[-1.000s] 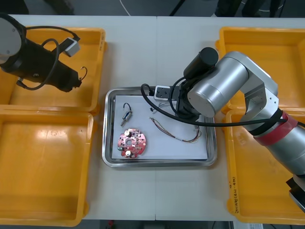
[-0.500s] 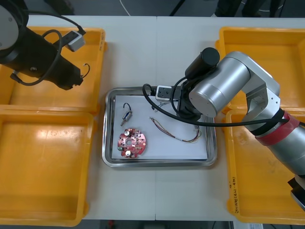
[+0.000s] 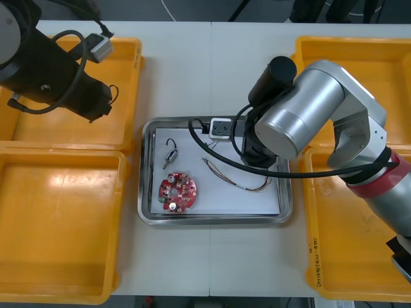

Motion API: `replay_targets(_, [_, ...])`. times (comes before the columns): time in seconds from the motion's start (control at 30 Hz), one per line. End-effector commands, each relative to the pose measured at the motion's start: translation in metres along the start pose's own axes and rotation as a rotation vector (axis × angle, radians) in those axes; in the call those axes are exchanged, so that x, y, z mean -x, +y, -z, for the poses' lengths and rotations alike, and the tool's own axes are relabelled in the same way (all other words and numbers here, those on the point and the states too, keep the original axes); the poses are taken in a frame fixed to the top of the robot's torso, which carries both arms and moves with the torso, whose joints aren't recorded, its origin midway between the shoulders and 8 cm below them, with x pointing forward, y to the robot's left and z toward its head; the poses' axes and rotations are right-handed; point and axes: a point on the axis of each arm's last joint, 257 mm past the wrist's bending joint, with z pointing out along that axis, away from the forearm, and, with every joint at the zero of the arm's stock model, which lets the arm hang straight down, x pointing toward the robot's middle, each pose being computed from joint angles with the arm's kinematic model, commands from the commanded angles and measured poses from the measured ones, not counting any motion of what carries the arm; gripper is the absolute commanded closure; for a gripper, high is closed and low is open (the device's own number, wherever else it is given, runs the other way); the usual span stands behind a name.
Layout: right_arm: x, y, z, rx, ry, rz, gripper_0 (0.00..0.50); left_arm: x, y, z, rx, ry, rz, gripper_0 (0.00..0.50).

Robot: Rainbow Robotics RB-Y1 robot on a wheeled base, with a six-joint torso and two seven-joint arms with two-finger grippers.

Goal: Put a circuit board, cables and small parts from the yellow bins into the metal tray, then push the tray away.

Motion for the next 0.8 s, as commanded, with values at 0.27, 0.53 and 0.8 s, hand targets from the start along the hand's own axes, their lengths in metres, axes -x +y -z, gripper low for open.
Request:
replay_targets(0.27, [-0.018, -0.012, 0.077, -0.025, 0.009, -0.286, 0.0, 0.031, -0.051, 0.019, 0.044, -0.045, 0.15, 0.5])
replay_targets(0.53, [-0.02, -0.03, 0.116, -0.073, -0.102, -0.536, 0.0, 0.036, -0.077, 0.014, 0.033, -0.046, 0.188, 0.5])
replay_targets(0.8, [-0.075, -0.022, 0.129, -0.04, -0.103, -0.852, 0.0, 0.037, -0.107, 0.003, 0.032, -0.026, 0.23, 0.5])
